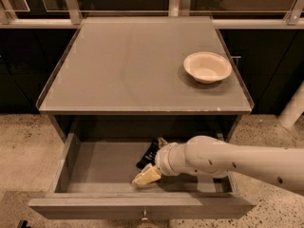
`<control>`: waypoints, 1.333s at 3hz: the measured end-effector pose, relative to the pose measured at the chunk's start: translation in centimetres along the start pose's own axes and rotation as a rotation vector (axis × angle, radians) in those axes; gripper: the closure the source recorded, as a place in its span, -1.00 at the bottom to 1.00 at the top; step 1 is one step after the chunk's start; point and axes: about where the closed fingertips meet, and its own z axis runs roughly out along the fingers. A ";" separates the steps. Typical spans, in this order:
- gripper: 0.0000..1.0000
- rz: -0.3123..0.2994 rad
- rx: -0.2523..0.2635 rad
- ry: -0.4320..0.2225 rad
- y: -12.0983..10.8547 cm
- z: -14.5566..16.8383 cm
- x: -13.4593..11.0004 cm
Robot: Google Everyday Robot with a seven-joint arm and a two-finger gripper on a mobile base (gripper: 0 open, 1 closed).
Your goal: Pick rxbar chocolate from top drawer and place on counter
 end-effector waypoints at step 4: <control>0.31 0.010 -0.008 0.012 0.2 0.6 0.6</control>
Offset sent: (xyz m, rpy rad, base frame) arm -0.0016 0.0006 -0.0075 -0.0032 0.0151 -0.0014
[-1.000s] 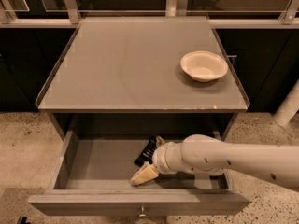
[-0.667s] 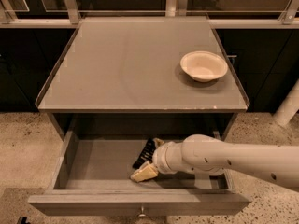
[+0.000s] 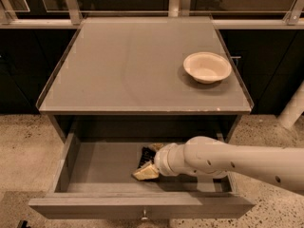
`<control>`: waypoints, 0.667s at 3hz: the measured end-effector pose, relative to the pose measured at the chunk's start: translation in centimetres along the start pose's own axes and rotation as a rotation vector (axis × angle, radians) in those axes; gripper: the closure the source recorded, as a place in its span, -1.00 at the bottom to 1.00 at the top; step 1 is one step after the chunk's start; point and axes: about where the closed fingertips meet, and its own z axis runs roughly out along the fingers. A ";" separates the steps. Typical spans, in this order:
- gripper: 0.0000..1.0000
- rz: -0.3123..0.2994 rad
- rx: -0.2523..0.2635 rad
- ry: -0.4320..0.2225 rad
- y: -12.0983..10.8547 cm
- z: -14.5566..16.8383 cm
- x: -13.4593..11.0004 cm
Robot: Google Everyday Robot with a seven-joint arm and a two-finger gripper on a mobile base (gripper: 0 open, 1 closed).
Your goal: Pick rxbar chocolate from top drawer and place on counter
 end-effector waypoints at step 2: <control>1.00 0.000 0.000 0.000 0.0 0.0 0.0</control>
Offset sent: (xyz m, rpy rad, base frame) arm 0.0000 0.0000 0.0000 0.0000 0.0000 0.0000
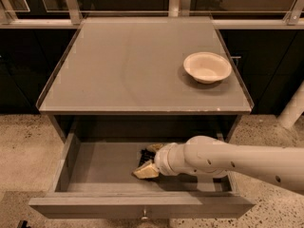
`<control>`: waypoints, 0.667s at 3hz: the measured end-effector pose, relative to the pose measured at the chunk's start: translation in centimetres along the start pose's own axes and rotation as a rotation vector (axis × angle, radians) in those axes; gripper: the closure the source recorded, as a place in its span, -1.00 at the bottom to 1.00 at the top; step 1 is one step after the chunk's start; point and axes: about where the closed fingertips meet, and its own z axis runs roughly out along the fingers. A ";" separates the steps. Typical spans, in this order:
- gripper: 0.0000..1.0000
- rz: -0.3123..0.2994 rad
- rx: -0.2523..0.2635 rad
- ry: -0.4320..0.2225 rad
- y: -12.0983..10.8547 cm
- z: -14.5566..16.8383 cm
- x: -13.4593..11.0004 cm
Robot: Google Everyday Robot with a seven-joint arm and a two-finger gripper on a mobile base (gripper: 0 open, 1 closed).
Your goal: Pick rxbar chocolate from top drawer and place on counter
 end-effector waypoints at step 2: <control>1.00 0.000 0.000 0.000 0.0 -0.6 -0.7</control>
Offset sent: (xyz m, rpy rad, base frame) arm -0.0236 -0.0762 0.1156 0.3369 -0.0255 0.0601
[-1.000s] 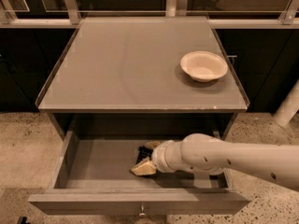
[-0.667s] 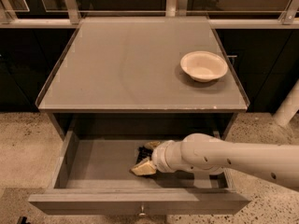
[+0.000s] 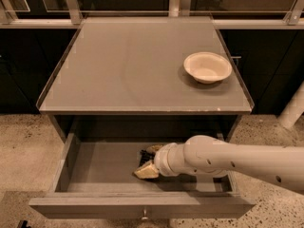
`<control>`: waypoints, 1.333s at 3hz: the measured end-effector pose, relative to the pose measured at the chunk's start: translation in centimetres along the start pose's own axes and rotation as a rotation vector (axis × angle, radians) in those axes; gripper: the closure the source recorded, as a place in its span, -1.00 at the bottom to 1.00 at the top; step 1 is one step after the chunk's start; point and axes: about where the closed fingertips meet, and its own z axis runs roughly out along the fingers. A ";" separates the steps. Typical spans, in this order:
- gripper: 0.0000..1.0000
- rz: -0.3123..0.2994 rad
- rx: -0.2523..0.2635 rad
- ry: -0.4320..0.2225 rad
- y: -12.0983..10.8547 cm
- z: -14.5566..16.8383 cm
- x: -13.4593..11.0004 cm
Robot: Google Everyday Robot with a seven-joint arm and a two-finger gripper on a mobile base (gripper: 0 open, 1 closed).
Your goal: Pick rxbar chocolate from top drawer and place on counter
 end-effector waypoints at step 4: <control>1.00 0.016 -0.096 -0.370 -5.0 -17.8 -6.5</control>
Offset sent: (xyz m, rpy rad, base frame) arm -0.0213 -0.1207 0.1547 0.4684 -0.0454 0.0535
